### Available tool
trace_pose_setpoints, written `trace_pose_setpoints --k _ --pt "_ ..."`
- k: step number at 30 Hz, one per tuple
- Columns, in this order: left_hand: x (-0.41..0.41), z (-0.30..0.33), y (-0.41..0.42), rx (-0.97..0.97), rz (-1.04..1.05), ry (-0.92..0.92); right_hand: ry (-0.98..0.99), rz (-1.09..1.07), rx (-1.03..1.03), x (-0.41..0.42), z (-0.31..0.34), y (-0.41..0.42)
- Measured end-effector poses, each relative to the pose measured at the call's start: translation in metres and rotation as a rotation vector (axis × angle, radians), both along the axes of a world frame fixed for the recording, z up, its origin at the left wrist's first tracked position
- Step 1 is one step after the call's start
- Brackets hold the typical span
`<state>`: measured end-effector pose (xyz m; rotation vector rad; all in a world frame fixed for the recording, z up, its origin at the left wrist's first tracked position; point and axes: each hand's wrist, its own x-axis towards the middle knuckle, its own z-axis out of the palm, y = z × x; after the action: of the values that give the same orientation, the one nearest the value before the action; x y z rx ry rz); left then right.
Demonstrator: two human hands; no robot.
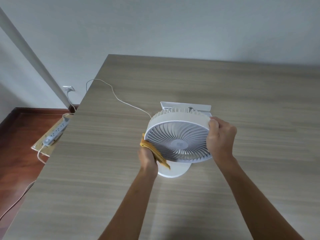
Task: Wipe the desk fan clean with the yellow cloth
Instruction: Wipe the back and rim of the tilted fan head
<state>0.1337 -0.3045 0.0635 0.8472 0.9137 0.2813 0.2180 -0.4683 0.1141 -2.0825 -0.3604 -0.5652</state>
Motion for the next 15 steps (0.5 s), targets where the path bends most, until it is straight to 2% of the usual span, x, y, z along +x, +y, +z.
trace_pose_setpoints --k 3,7,9,10,11,13,15 --pt "0.001 0.036 0.007 0.321 0.044 0.029 -0.008 0.033 -0.002 -0.002 0.001 0.004" --pt "0.006 0.069 -0.004 1.195 -0.041 -0.020 -0.004 0.056 0.018 -0.004 0.000 0.006" --pt "0.015 0.076 -0.015 1.594 -0.196 -0.155 0.010 0.072 0.039 -0.003 0.002 0.004" --pt "0.019 0.081 -0.023 1.731 -0.292 -0.175 0.017 0.078 0.040 -0.003 0.003 0.003" --pt "0.022 0.085 -0.029 1.826 -0.388 -0.169 0.031 0.089 0.048 -0.004 0.004 0.003" --pt "0.026 0.094 -0.036 1.886 -0.518 -0.144 0.087 0.105 0.096 -0.004 0.006 0.004" --pt "0.020 0.106 -0.032 1.762 -0.527 -0.230 0.182 0.109 0.090 -0.004 0.007 0.005"
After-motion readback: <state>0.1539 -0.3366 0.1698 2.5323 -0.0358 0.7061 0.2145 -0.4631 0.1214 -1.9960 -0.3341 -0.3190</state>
